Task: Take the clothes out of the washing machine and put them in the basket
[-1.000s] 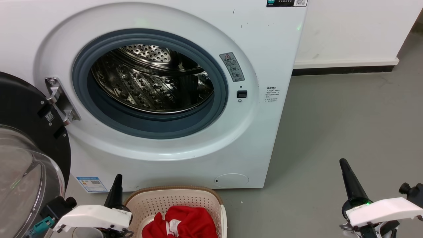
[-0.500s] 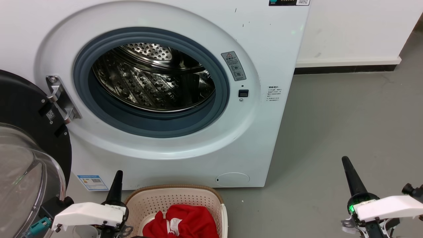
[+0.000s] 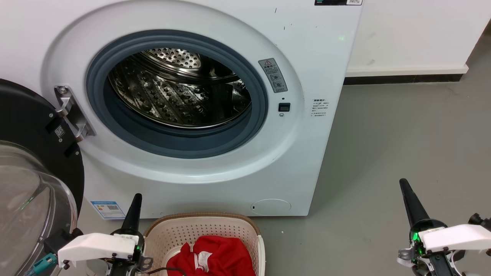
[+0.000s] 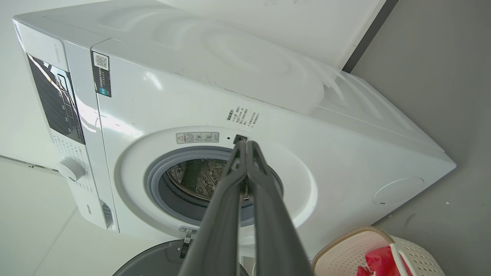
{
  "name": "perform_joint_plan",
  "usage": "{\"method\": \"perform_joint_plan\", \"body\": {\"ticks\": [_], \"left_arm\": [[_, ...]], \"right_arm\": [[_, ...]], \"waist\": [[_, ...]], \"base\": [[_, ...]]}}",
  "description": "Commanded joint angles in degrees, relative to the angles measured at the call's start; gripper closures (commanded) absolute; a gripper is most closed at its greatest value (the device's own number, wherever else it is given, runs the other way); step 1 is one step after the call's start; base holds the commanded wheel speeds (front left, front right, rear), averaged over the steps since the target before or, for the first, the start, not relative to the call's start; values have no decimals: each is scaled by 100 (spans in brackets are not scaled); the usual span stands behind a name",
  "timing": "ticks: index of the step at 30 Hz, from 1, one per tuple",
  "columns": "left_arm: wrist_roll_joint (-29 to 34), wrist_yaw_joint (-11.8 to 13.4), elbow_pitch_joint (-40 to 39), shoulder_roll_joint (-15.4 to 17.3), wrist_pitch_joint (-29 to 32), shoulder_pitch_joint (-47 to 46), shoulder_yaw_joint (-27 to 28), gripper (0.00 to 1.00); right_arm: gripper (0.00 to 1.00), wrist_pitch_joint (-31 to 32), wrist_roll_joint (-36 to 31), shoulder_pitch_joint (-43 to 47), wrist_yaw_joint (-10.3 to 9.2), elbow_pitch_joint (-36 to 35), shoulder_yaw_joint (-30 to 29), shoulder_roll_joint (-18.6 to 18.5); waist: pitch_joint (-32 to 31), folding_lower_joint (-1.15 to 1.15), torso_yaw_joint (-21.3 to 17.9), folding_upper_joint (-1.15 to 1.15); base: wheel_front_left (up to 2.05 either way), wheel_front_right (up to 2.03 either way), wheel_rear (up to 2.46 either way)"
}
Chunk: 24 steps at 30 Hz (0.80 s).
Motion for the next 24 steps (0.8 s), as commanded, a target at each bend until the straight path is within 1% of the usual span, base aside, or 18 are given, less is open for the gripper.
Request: {"method": "perform_joint_plan", "body": {"ticks": [1,7,8,24], "left_arm": [[-174,-62,-3,-22,39,-140,43,100],[-464,-122,26,-43,101,-171,95,100],[-604,-138,40,-53,131,-187,119,100],[-1297,-274,111,-110,277,-260,231,100]], "right_arm": [[100,25,199,-144,-1,18,-26,-21],[100,64,513,-181,-1,82,-60,-14],[100,90,666,-208,-1,114,-77,-10],[100,192,1411,-295,-1,268,-166,12]], "waist": [[5,0,5,0],[19,0,17,0],[26,0,23,0],[63,0,56,0]], "base": [[0,0,0],[0,0,0],[0,0,0],[0,0,0]]}}
